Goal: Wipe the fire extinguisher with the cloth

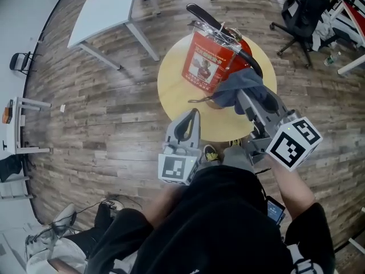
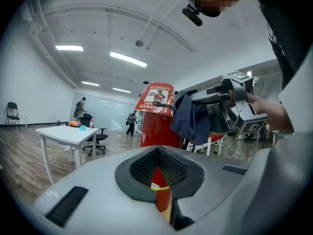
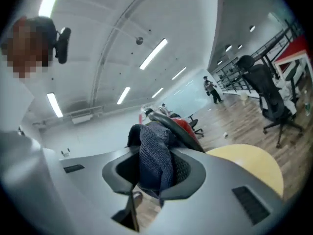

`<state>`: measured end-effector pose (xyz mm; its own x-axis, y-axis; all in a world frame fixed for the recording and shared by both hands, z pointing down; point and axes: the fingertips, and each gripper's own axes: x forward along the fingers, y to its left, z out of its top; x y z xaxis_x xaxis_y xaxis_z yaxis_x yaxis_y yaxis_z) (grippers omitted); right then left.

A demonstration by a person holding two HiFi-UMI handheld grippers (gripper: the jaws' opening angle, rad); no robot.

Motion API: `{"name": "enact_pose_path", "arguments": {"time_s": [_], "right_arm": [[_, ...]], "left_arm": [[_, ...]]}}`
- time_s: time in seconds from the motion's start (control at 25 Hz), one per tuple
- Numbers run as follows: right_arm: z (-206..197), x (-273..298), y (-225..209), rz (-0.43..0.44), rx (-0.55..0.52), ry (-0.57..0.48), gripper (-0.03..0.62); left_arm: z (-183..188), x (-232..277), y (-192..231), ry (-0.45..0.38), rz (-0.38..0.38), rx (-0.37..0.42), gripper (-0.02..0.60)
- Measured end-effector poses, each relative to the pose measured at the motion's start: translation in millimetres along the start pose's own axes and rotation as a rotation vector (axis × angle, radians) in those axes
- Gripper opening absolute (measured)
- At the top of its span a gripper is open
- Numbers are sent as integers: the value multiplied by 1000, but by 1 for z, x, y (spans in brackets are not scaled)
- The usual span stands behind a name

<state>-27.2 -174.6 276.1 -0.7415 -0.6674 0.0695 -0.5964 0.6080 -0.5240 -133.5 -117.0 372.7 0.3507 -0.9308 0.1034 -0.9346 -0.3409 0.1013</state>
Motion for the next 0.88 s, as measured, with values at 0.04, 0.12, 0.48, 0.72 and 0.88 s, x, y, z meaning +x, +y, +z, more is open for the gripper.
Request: {"name": "enact_pose_path", "arguments": {"time_s": [0.04,0.12,0.48,0.72,0.88], "right_arm": [[3,1,8,16,-6,-8,106],[3,3,15,4,-76,-28,106],[-118,23,-53,-72,95,210,106],[-209,31,-103,-134,65,360,106],[-275,42,-135,-212,224,475,106]], "left_arm": [[2,0,-1,-3,-1,-7,15],[3,-2,-2,-4,3,-10,15],[-24,-20,7,58,51,-8,15],[-47,-23,8,91,62,-2,15],[-51,-20,6,100,57,-2,16]]}}
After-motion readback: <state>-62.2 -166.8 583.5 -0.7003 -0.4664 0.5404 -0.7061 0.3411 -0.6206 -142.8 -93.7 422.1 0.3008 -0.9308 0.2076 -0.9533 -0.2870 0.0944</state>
